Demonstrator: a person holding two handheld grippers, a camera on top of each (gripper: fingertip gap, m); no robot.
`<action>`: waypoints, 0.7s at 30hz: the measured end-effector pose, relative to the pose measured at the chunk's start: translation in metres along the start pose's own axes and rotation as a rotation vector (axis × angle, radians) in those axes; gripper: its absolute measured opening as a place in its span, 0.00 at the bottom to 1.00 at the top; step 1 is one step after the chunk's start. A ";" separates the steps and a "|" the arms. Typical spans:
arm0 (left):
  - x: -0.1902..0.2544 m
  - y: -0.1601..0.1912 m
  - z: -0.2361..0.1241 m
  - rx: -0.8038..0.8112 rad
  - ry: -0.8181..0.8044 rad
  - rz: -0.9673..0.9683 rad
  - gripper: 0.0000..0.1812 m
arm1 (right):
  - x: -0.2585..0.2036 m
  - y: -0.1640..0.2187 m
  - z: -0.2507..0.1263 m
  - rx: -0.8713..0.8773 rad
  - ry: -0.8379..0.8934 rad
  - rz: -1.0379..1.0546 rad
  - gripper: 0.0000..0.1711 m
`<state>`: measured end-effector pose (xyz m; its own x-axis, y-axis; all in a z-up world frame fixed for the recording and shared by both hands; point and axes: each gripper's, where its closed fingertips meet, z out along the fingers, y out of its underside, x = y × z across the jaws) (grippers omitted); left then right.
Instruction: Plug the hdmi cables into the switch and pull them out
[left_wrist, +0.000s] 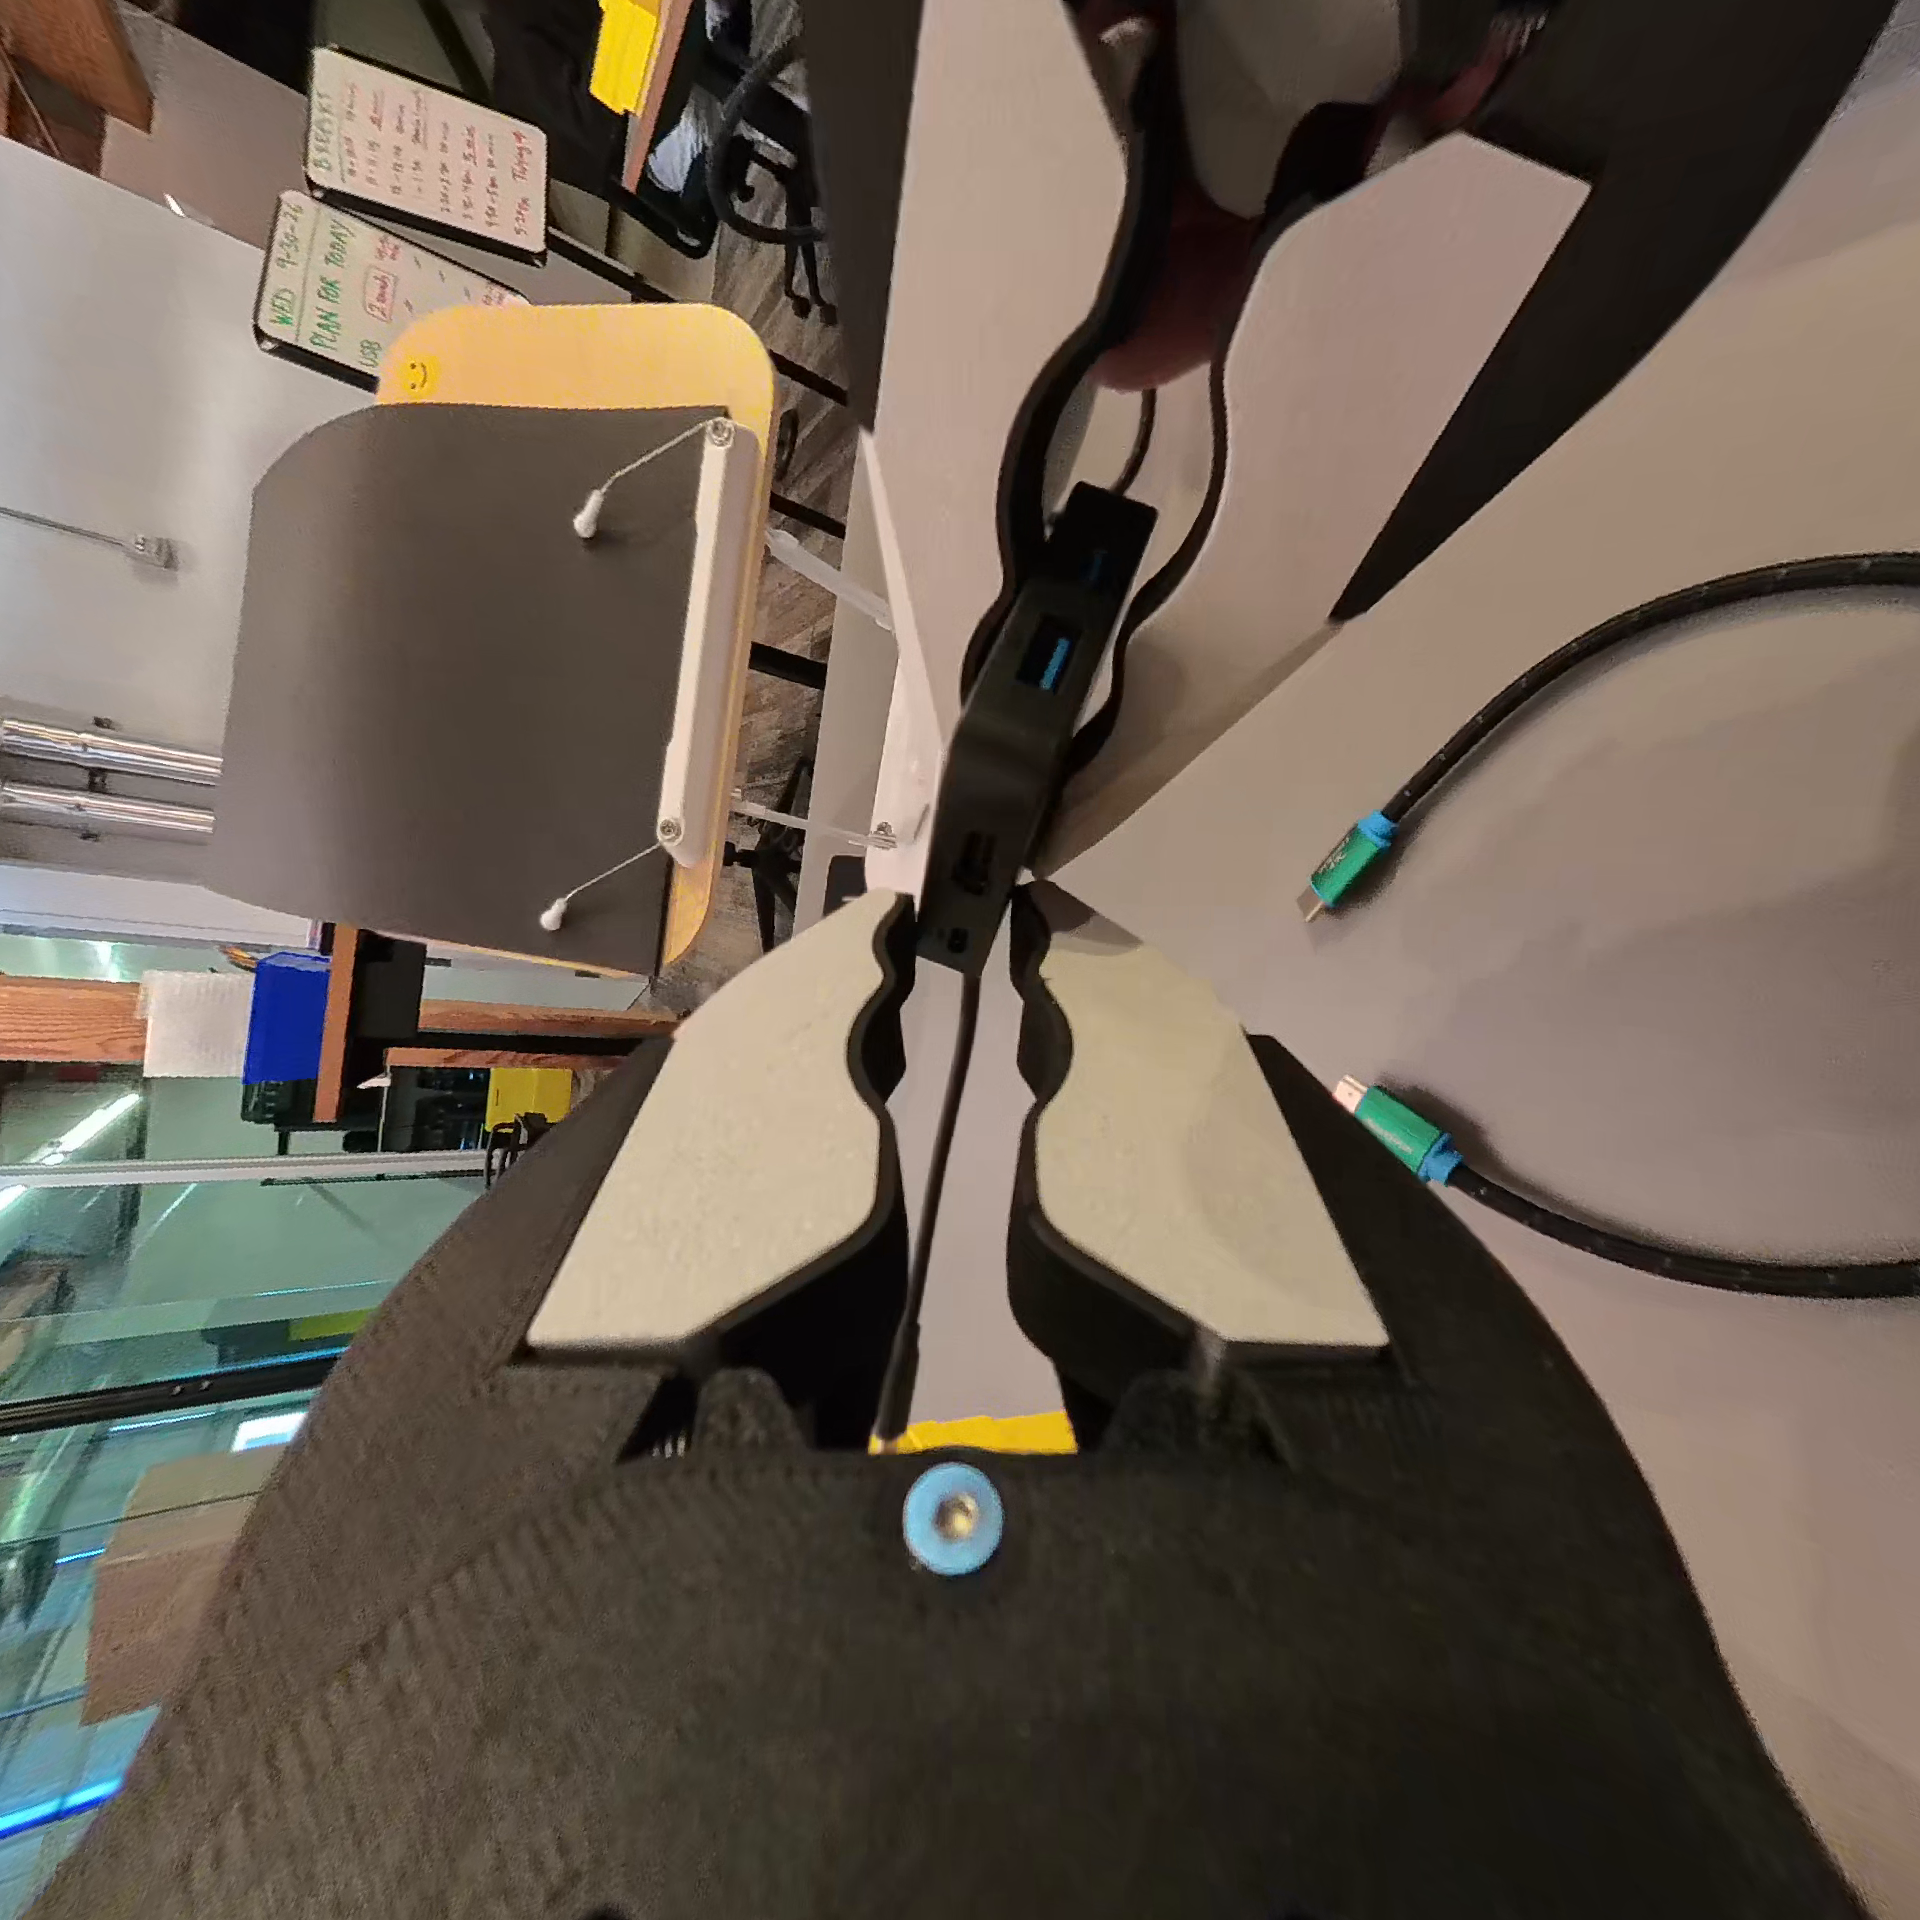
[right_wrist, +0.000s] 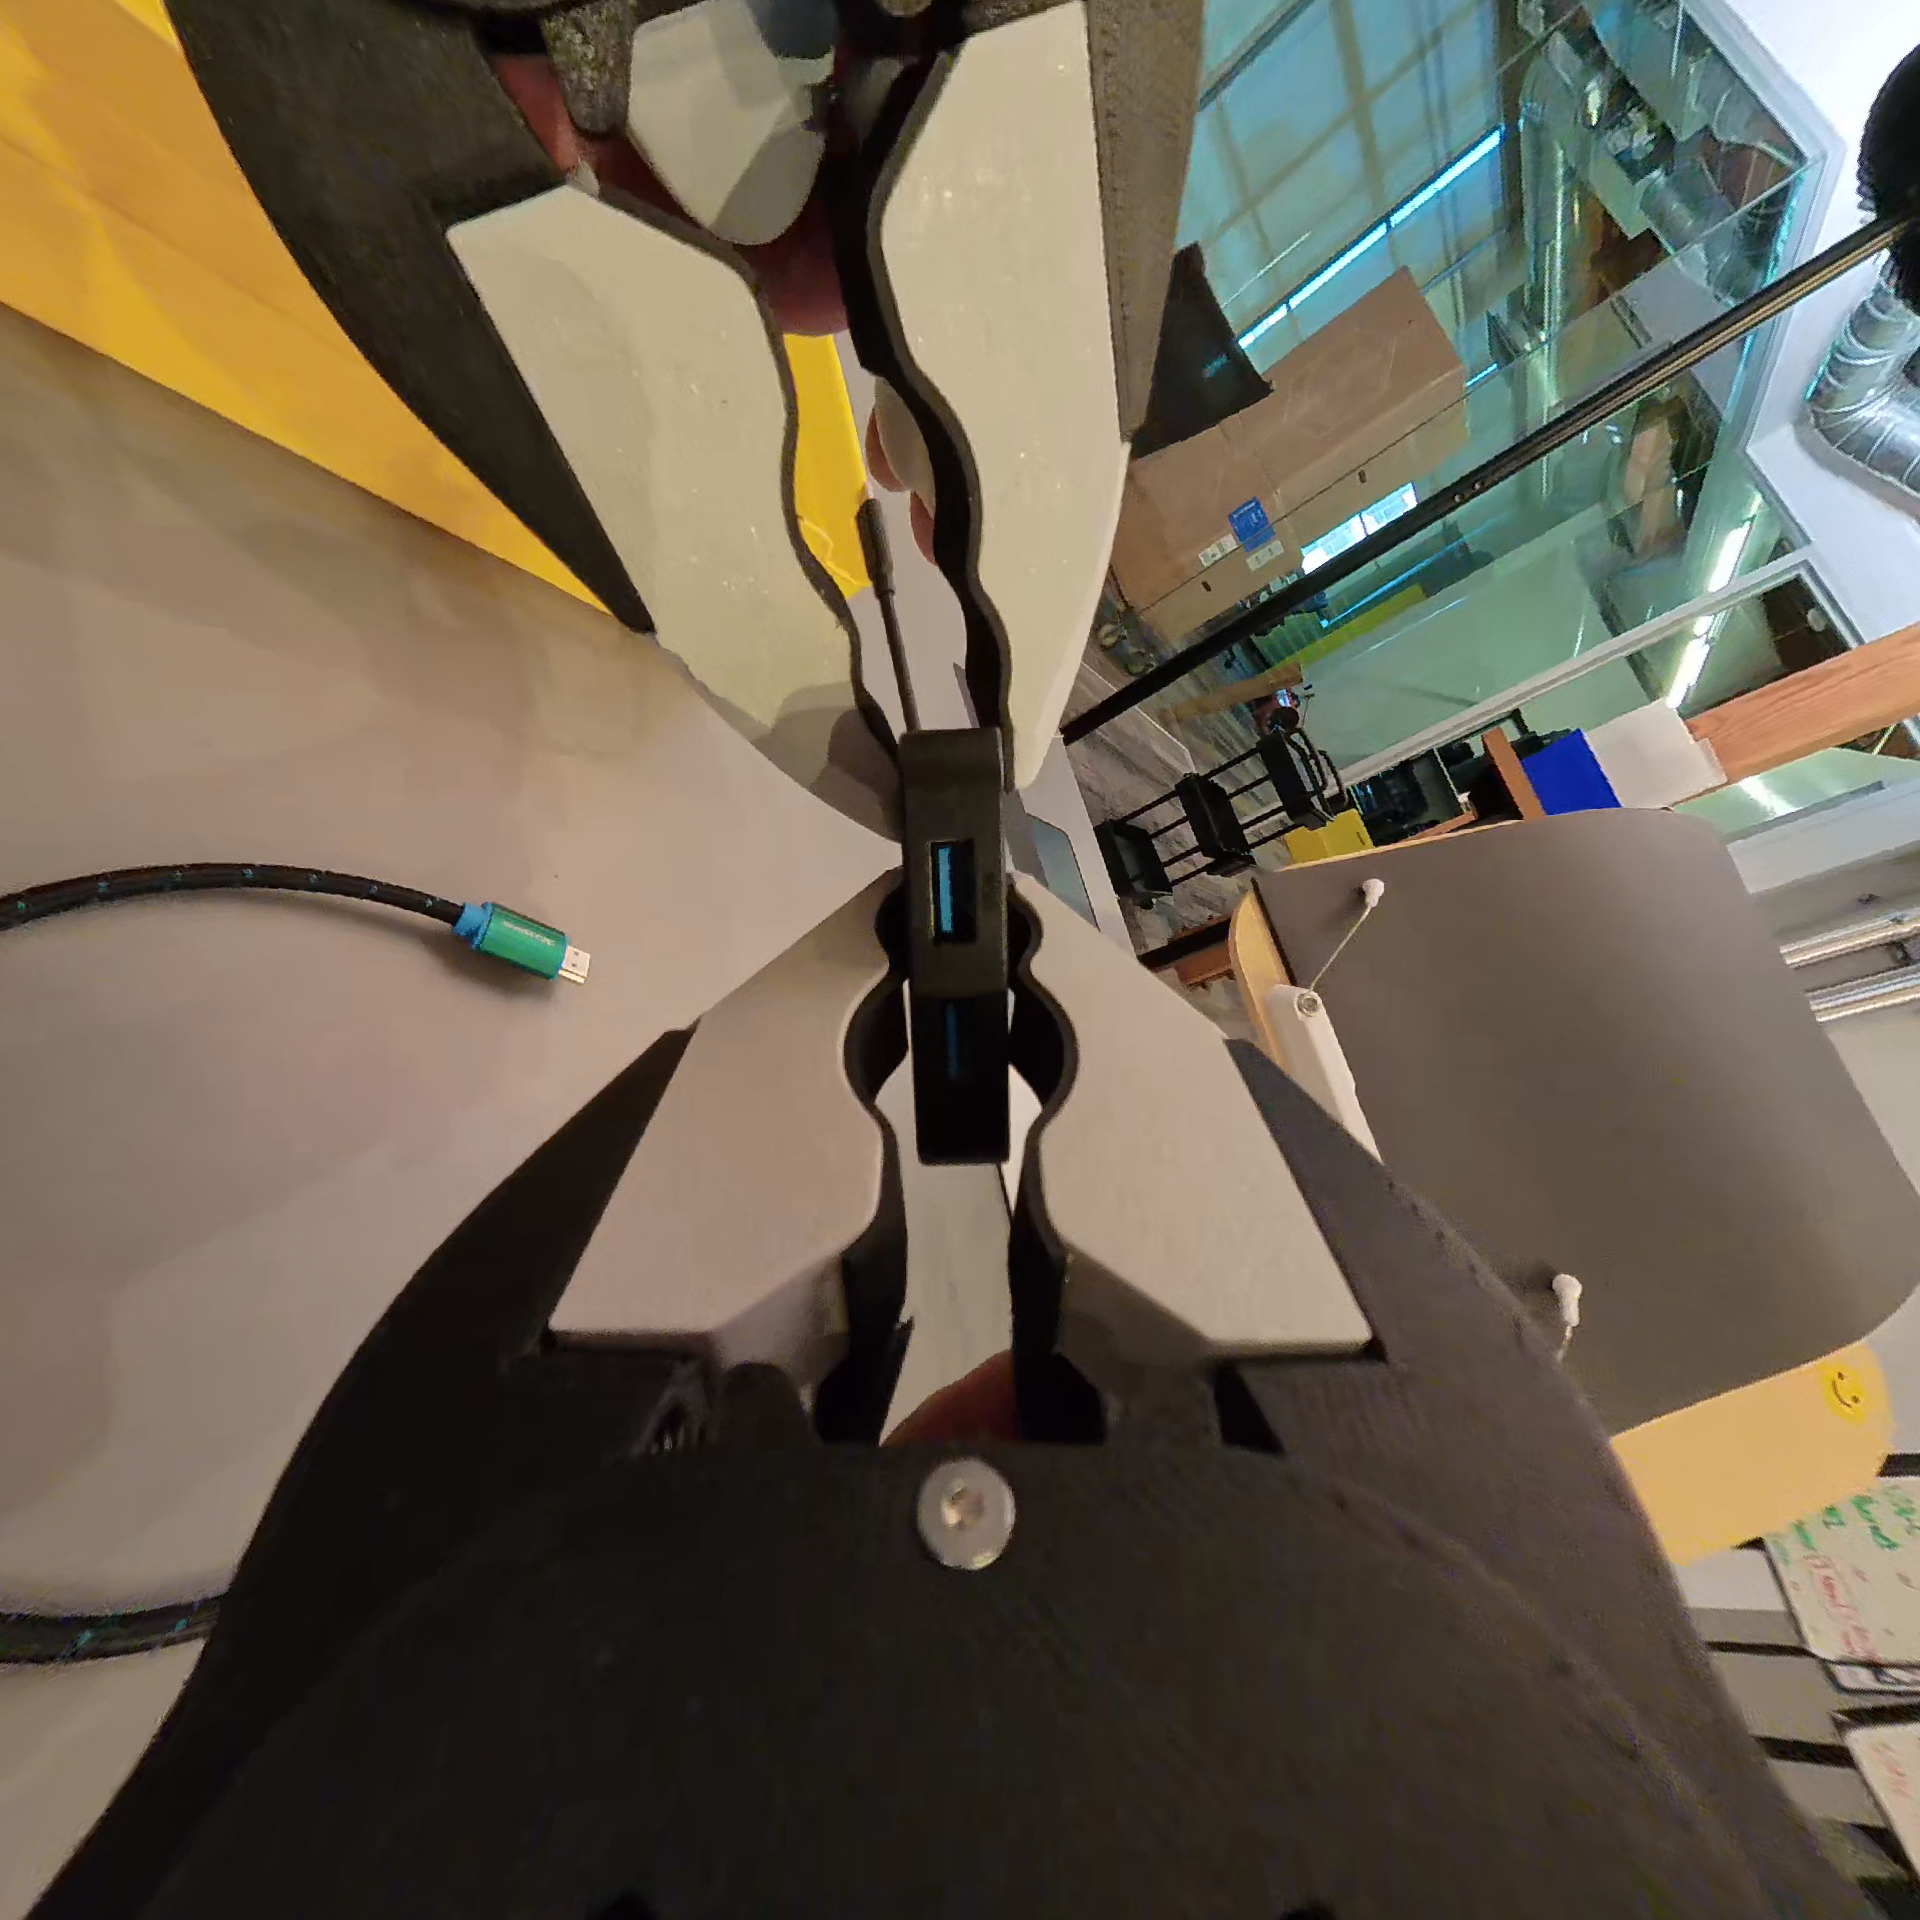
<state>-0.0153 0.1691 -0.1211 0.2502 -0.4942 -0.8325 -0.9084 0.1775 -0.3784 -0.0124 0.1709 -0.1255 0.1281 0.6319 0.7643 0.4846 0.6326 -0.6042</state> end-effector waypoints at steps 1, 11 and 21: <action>-0.001 -0.001 -0.001 0.012 0.000 -0.014 0.10 | 0.001 -0.001 -0.001 0.016 0.000 0.020 0.06; -0.026 0.002 -0.018 0.164 0.115 -0.342 0.22 | 0.023 -0.011 -0.018 0.234 0.029 0.249 0.06; -0.010 -0.002 -0.014 0.091 0.085 -0.134 0.20 | 0.000 -0.024 -0.014 0.233 -0.058 0.144 0.07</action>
<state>-0.0208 0.1616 -0.1062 0.3346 -0.5880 -0.7364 -0.8339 0.1792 -0.5220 -0.0119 0.1491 -0.1076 0.1281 0.7430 0.6569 0.2516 0.6163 -0.7462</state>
